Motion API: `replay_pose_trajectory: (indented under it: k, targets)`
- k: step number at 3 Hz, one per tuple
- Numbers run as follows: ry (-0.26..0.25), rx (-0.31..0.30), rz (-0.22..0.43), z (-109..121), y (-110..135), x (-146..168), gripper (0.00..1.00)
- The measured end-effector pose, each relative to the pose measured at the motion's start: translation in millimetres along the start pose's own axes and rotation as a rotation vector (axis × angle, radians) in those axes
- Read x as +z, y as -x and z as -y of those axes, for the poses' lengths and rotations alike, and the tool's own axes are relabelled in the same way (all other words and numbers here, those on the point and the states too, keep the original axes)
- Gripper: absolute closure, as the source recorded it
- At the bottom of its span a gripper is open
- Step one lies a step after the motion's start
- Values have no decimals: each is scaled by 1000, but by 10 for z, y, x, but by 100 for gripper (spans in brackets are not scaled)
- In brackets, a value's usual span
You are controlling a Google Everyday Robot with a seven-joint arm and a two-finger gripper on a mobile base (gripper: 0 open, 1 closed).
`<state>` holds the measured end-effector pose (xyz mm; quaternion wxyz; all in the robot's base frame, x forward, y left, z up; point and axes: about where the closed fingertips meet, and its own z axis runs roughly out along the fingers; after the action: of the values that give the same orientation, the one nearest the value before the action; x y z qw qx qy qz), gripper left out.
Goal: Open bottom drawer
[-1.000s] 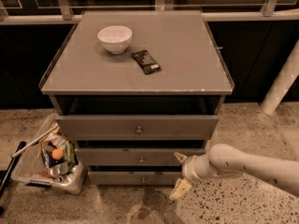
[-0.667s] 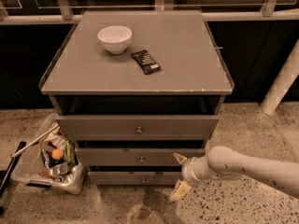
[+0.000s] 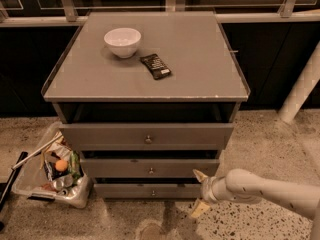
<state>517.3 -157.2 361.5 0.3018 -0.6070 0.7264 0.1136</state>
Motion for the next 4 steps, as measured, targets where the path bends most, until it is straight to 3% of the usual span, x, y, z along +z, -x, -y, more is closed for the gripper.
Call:
replay_pose_trajectory:
  k: [2, 4]
  targets:
    - [-37, 77, 124, 77, -509, 268, 0]
    - [-19, 68, 125, -104, -493, 494, 0]
